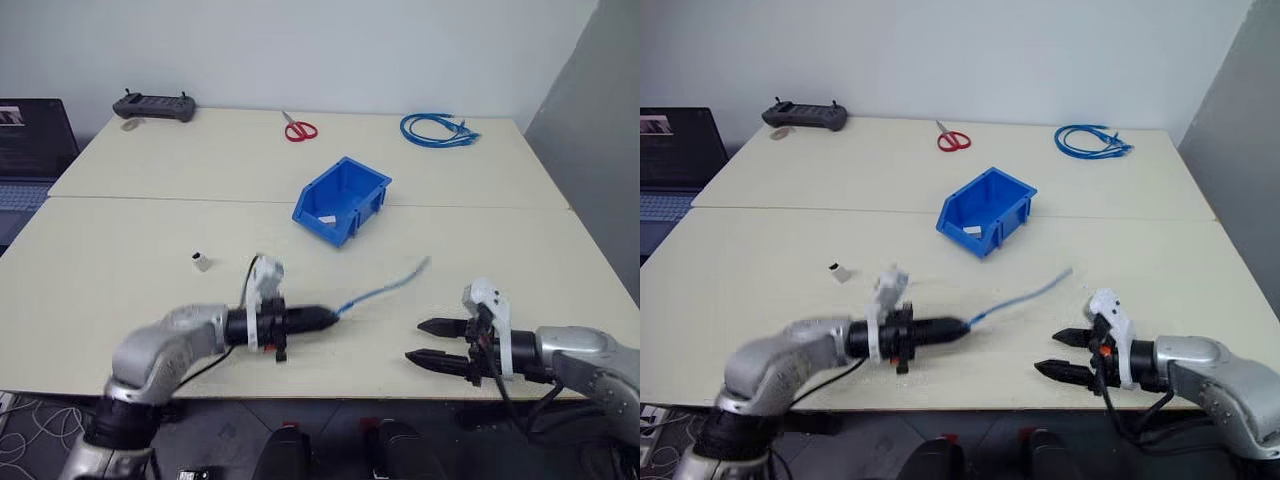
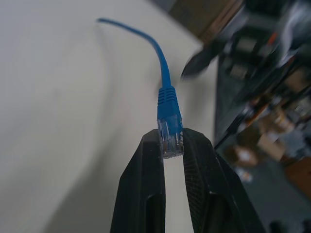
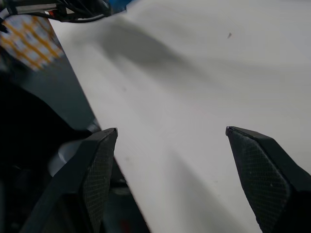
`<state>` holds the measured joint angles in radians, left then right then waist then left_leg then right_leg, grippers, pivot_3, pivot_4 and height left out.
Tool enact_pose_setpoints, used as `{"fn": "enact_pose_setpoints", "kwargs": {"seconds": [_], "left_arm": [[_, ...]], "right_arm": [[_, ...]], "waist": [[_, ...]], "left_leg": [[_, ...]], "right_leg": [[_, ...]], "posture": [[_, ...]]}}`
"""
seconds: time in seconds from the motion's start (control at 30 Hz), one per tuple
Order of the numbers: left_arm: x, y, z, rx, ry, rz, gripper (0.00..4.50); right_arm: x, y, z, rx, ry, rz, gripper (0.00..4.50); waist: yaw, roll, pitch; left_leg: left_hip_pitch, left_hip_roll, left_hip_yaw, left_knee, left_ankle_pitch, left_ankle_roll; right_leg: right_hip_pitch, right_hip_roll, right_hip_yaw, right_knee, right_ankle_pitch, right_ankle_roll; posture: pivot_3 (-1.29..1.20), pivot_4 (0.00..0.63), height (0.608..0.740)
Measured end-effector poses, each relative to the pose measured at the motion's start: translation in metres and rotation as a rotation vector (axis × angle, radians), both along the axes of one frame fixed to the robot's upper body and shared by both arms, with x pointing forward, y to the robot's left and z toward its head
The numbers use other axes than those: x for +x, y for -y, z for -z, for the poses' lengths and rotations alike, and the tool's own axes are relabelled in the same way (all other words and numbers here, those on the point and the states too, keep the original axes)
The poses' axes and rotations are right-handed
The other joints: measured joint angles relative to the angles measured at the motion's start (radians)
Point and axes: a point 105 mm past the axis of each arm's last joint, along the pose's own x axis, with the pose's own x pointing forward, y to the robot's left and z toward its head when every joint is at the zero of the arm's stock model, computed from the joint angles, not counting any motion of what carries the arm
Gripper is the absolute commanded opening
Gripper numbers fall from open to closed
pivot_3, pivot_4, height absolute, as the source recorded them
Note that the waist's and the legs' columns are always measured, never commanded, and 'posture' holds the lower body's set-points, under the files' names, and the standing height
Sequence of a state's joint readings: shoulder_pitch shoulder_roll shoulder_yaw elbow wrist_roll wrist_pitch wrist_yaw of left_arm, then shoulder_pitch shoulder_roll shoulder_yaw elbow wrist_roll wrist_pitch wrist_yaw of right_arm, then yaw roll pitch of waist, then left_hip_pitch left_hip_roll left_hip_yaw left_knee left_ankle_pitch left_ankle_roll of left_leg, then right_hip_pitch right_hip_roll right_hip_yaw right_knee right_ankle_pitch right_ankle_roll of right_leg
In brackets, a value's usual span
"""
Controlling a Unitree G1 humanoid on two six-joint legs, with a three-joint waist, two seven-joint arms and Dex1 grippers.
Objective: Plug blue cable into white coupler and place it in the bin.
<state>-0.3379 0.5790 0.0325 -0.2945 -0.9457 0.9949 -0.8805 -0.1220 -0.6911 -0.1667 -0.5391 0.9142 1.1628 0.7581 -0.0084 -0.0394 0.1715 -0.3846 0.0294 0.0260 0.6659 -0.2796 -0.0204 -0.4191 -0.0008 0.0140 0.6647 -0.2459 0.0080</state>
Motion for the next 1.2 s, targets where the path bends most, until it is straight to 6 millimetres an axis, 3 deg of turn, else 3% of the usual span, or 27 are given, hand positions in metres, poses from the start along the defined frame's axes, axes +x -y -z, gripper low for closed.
{"fn": "enact_pose_setpoints", "kwargs": {"seconds": [0.1, 0.27, 0.87, 1.07, 1.17, 1.2], "left_arm": [[-0.002, 0.011, -0.020, -0.078, -0.041, 0.027, 0.24], [-0.009, 0.018, -0.019, -0.072, -0.102, 0.050, 0.24], [-0.017, 0.031, -0.019, -0.054, -0.064, 0.092, 0.24], [-0.016, 0.031, -0.019, -0.054, -0.051, 0.086, 0.24], [-0.016, 0.031, -0.020, -0.057, -0.045, 0.083, 0.24], [-0.016, 0.031, -0.020, -0.057, -0.046, 0.083, 0.24]], "right_arm": [[0.010, -0.011, -0.021, 0.199, -0.080, 0.011, 3.79], [0.013, -0.021, -0.042, 0.355, -0.187, 0.005, 3.79], [0.016, -0.045, -0.053, 0.399, -0.300, 0.023, 3.79], [0.017, -0.045, -0.053, 0.379, -0.299, 0.026, 2.78], [0.016, -0.045, -0.052, 0.372, -0.302, 0.023, 1.94], [0.016, -0.045, -0.052, 0.371, -0.303, 0.022, 1.86]], "waist": [[-0.017, 0.000, 0.000], [-0.021, 0.000, 0.000], [-0.020, 0.000, 0.000], [-0.020, 0.000, 0.000], [-0.020, 0.000, 0.000], [-0.020, 0.000, 0.000]], "left_leg": [[0.000, 0.001, 0.000, -0.001, 0.000, 0.000], [0.000, 0.000, -0.001, -0.001, 0.000, 0.000], [-0.001, -0.001, 0.001, -0.001, 0.000, 0.000], [-0.001, -0.001, 0.001, -0.001, 0.000, 0.000], [-0.001, 0.000, 0.001, -0.001, 0.000, 0.000], [-0.001, 0.000, 0.001, -0.001, 0.000, 0.000]], "right_leg": [[0.000, 0.000, 0.001, 0.000, 0.000, 0.000], [-0.001, 0.000, 0.001, 0.001, -0.001, -0.001], [-0.001, 0.001, 0.002, 0.000, 0.000, 0.000], [-0.001, 0.001, 0.002, 0.000, 0.000, 0.000], [-0.001, 0.001, 0.002, 0.000, 0.000, 0.000], [-0.001, 0.001, 0.002, 0.000, 0.000, 0.000]], "posture": [[0.00, 0.150, 0.740], [0.00, 0.150, 0.740], [0.00, 0.150, 0.740], [0.00, 0.150, 0.740], [0.00, 0.150, 0.740], [0.00, 0.150, 0.740]]}}
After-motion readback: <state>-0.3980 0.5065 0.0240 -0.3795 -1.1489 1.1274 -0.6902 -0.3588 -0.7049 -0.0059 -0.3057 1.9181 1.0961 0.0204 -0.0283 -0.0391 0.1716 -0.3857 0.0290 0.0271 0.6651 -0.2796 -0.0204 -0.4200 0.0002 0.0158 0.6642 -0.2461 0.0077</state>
